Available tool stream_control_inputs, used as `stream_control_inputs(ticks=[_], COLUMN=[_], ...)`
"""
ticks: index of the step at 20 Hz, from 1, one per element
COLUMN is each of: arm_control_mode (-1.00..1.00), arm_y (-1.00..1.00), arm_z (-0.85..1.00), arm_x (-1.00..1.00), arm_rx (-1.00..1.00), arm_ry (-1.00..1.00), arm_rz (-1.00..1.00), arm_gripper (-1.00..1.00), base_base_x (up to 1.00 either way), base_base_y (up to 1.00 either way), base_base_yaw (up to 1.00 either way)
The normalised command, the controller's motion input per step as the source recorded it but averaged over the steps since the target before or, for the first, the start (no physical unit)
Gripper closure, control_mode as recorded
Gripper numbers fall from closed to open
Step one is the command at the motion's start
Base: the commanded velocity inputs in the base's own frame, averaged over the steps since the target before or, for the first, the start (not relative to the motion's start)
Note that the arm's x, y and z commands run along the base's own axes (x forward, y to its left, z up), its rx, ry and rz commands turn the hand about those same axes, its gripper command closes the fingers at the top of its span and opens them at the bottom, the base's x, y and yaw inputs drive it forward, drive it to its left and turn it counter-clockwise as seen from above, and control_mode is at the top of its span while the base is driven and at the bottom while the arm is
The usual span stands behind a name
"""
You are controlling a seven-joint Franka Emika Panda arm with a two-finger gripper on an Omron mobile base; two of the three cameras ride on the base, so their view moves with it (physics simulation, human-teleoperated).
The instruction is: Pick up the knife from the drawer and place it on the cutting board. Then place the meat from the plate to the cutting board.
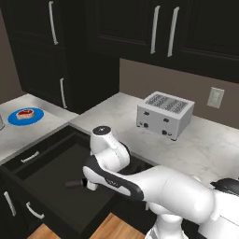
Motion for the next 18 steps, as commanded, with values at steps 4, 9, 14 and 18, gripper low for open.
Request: stream_control_inputs(ticks=[4,9,14,18], arm_control_mode=[-1.0,-1.0,-1.0,-1.0], arm_y=[0.04,0.18,0.34,0.26], arm_z=[-0.16,-0.16,-0.05,-0.02], arm_x=[0.21,0.29,0.4,0.35], arm_rx=[0.0,0.0,-0.01,0.0], arm_ry=[-0.02,-0.03,-0.01,0.0], arm_rz=[0.0,0.0,0.0,0.0], arm_gripper=[-1.0,-1.0,-1.0,-1.0], base_base_x=[0.0,0.0,0.0,0.0], base_base_y=[0.0,0.0,0.0,0.0], base_base_yaw=[0.0,0.0,0.0,0.0])
